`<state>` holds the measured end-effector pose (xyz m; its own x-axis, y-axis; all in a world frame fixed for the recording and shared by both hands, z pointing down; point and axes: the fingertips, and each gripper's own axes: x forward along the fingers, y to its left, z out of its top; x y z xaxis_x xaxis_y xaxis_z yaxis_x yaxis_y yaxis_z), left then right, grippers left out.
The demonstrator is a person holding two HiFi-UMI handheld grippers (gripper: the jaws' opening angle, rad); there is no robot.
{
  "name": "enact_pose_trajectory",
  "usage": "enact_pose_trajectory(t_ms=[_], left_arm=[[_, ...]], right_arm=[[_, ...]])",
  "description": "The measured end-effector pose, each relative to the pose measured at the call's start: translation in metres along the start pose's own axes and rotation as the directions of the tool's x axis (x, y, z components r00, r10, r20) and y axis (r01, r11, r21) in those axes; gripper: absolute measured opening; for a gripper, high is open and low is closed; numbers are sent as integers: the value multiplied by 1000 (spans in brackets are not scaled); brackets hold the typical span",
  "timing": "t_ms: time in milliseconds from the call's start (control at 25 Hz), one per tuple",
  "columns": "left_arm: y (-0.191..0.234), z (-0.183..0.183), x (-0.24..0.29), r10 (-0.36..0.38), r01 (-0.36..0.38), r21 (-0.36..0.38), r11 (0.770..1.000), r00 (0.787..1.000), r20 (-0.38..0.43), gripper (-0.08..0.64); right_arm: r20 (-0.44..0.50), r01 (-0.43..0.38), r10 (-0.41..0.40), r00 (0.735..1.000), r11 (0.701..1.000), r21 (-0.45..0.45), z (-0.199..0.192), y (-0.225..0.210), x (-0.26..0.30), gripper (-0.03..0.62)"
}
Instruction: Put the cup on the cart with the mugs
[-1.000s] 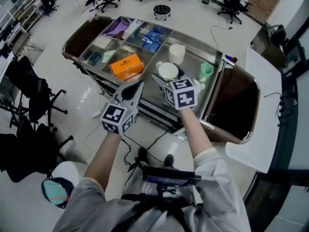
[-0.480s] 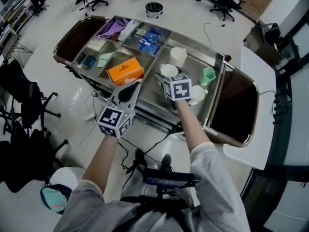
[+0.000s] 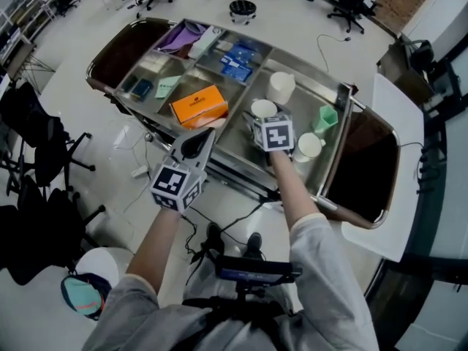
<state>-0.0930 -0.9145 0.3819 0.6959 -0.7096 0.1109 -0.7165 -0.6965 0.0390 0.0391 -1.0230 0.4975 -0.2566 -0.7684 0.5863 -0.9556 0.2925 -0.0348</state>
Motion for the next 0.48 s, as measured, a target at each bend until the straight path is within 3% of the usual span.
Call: enact_pose_trajectory(t_ms=[480], left_arm=[[-1, -4, -6, 12, -12, -8, 1000, 1000, -5, 3]], right_arm=[[-3, -7, 7, 1000, 1000, -30, -4, 3, -1, 420]])
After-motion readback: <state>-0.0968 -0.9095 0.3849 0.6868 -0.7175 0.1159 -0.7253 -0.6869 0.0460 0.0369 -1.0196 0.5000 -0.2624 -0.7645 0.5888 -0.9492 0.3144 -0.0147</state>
